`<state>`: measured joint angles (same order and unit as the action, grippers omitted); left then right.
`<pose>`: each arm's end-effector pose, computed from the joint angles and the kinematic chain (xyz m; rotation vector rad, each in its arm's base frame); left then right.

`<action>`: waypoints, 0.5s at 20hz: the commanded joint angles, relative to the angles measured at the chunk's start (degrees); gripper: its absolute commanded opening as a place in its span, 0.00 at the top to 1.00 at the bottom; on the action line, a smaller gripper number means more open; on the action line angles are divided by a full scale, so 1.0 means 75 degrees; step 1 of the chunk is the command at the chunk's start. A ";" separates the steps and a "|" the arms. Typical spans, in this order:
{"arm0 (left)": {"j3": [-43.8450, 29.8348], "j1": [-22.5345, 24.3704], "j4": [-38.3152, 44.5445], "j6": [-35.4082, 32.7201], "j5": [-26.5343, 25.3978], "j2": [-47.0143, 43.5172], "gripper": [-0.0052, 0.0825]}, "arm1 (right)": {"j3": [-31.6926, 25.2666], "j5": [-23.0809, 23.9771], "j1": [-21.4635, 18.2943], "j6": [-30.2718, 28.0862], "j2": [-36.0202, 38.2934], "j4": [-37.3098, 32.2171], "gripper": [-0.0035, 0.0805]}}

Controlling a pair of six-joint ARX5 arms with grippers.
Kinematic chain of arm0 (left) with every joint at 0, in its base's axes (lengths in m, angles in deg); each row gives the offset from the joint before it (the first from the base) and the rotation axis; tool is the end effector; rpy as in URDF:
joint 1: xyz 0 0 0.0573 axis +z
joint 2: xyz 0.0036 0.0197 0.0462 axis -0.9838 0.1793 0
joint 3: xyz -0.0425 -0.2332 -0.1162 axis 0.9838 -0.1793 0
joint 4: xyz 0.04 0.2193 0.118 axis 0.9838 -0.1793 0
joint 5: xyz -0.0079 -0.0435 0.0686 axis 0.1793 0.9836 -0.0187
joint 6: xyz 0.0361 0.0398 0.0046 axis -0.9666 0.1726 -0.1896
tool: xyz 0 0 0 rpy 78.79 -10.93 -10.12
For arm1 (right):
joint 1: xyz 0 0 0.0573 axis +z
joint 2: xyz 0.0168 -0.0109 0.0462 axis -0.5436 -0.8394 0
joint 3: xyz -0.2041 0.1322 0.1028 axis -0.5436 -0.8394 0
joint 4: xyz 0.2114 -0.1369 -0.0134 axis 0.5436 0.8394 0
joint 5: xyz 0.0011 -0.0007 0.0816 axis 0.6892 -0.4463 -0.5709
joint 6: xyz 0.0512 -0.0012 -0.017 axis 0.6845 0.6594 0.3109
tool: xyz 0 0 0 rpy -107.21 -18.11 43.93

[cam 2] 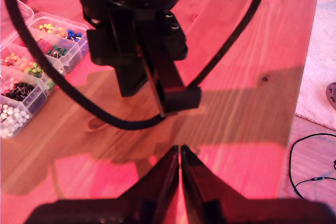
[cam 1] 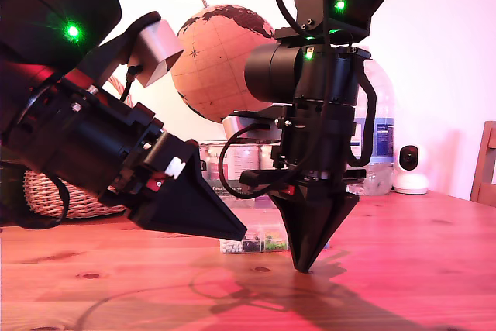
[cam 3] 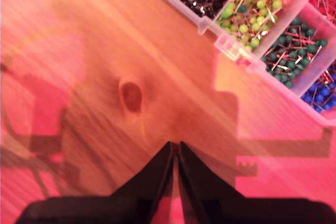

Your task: Sort the loose pins on the table into their correct compartments

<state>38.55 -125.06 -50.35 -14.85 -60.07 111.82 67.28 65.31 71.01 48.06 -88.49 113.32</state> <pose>0.1727 -0.1886 0.1331 0.2171 0.5762 -1.1138 0.2859 0.2256 0.1507 -0.5174 1.3150 0.6619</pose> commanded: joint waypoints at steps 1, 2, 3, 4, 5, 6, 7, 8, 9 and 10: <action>-0.0015 -0.0035 0.0058 -0.0026 0.0003 0.0125 0.97 | 0.0017 -0.0020 0.0070 -0.0023 -0.0242 -0.0023 0.97; -0.0015 -0.0035 0.0058 -0.0026 0.0003 0.0125 0.97 | 0.0017 -0.0020 0.0070 -0.0020 -0.0242 -0.0020 0.97; -0.0015 -0.0035 0.0058 -0.0026 0.0003 0.0125 0.97 | 0.0017 -0.0017 0.0070 -0.0017 -0.0242 -0.0023 0.97; -0.0015 -0.0035 0.0058 -0.0026 0.0003 0.0125 0.97 | 0.0029 -0.0015 0.0070 -0.0015 -0.0242 0.0006 0.97; -0.0015 -0.0035 0.0058 -0.0026 0.0003 0.0125 0.97 | 0.0052 -0.0015 0.0070 -0.0006 -0.0242 0.0020 0.97; -0.0015 -0.0035 0.0058 -0.0026 0.0003 0.0125 0.97 | 0.0102 -0.0015 0.0070 0.0000 -0.0242 0.0050 0.97; -0.0015 -0.0035 0.0058 -0.0026 0.0003 0.0125 0.97 | 0.0187 -0.0015 0.0070 0.0003 -0.0242 0.0111 0.97; -0.0015 -0.0035 0.0055 -0.0026 0.0003 0.0125 0.97 | 0.0268 -0.0015 0.0070 0.0003 -0.0242 0.0166 0.97; -0.0015 -0.0035 0.0055 -0.0026 0.0003 0.0125 0.97 | 0.0370 -0.0015 0.0070 0.0003 -0.0242 0.0227 0.97; -0.0015 -0.0035 0.0055 -0.0026 0.0003 0.0125 0.97 | 0.0460 -0.0017 0.0070 0.0003 -0.0242 0.0300 0.97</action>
<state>38.55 -125.06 -50.35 -14.85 -60.07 111.82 69.51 65.33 71.01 48.06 -88.98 115.44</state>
